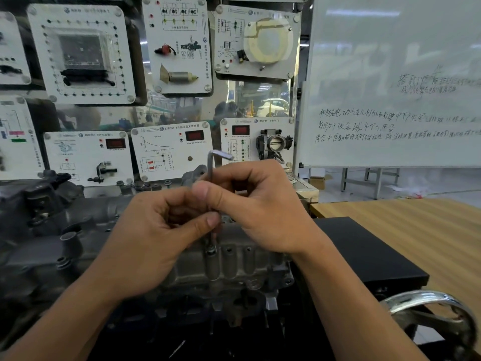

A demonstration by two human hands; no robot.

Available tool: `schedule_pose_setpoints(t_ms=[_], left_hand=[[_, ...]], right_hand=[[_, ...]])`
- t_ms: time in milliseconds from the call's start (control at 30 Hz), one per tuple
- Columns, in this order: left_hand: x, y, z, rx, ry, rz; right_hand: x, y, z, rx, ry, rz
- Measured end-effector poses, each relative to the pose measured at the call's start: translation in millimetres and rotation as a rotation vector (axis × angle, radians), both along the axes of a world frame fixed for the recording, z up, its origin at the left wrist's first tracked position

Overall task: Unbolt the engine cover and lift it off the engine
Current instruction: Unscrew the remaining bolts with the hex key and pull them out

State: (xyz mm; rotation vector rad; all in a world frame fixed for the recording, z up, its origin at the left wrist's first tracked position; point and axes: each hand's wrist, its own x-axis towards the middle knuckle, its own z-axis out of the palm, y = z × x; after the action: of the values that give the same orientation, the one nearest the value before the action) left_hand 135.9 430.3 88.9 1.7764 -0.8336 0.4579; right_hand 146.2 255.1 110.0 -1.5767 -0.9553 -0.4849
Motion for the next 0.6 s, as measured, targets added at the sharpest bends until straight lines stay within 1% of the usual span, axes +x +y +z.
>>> schedule_pose_setpoints(t_ms=[167, 300, 367, 500, 600], left_hand=[[2.8, -2.2, 0.6, -0.032, -0.013, 0.034], [8.2, -1.6, -1.8, -0.053, -0.030, 0.073], [7.0, -0.5, -1.1, -0.016, -0.018, 0.067], [1.3, 6.1, 1.1, 0.098, 0.012, -0.075], [1.7, 6.7, 0.0, 0.082, 0.025, -0.043]], right_hand=[[4.6, 3.9, -2.3, 0.064, 0.009, -0.045], [2.6, 3.5, -1.1, 0.048, -0.004, -0.057], [1.3, 3.1, -0.2, 0.017, -0.015, -0.043], [-0.4, -0.2, 0.4, -0.029, 0.026, 0.038], [0.7, -3.5, 0.5, -0.065, 0.039, 0.080]])
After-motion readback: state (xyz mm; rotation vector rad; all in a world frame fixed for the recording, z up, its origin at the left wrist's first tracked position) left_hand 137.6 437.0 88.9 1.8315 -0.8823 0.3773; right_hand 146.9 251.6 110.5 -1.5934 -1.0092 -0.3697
